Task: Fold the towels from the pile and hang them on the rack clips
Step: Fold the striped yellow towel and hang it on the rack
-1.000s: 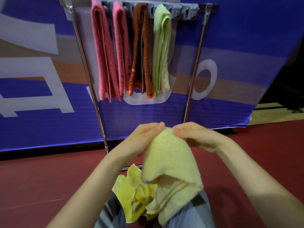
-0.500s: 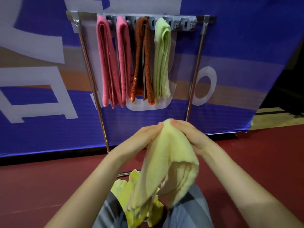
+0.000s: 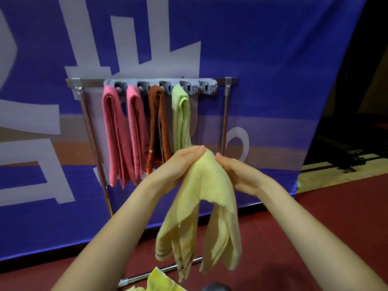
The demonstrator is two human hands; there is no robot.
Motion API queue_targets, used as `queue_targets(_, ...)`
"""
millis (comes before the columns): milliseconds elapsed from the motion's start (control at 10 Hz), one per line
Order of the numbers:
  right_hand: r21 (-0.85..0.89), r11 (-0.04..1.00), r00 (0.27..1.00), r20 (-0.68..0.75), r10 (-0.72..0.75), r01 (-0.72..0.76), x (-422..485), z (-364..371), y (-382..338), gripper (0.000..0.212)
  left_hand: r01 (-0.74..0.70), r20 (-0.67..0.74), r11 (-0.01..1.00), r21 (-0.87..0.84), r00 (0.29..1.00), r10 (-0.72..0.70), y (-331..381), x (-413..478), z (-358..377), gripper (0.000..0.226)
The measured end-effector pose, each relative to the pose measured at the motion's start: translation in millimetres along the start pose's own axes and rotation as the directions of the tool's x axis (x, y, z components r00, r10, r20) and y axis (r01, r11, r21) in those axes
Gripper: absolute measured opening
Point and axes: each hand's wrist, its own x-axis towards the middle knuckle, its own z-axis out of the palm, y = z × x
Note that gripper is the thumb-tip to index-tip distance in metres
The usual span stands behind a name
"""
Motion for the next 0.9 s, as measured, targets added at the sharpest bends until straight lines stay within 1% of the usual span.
queue_targets(100, 0.021, 1.000, 1.000, 0.007, 0.017, -0.017, -6, -13, 6, 0.032, 0.023, -0.022, 0.999, -0.028, 0.999, -0.023, -6, 11, -2, 0.029)
queue_targets(200, 0.089, 0.988, 0.991, -0.060, -0.120, 0.125, 4, -29, 7, 0.048, 0.033, 0.001, 0.999, 0.028, 0.999, -0.033, -11, 34, 1, 0.026)
queue_targets(300, 0.108, 0.964, 0.969, -0.069, -0.236, 0.243, 17, -38, -10, 0.063, 0.056, 0.091, 0.997, 0.043, 0.994, -0.060, -7, 59, 7, 0.021)
queue_targets(400, 0.033, 0.971, 0.965, -0.126, -0.231, 0.237, 18, -42, -27, 0.035, 0.077, 0.126, 0.995, 0.061, 0.988, -0.084, -11, 78, 7, 0.031)
queue_targets(500, 0.046, 0.967, 0.959, -0.146, -0.243, 0.252, 29, -58, -38, 0.024, 0.076, 0.116, 0.997, 0.029, 0.990, -0.078, 0, 102, -2, 0.031)
queue_targets(700, 0.113, 0.954, 0.953, -0.162, -0.257, 0.276, 79, -87, -49, 0.030, 0.047, 0.054, 0.999, -0.004, 0.997, -0.047, 12, 156, -17, 0.029)
queue_targets(800, 0.098, 0.933, 0.927, -0.183, -0.326, 0.347, 119, -104, -67, 0.033, 0.074, -0.082, 0.997, 0.009, 0.994, -0.073, 20, 195, -31, 0.024)
queue_targets(900, 0.035, 0.940, 0.919, -0.223, -0.324, 0.340, 168, -120, -85, 0.027, 0.041, -0.109, 0.999, -0.020, 0.993, -0.043, 24, 227, -47, 0.019)
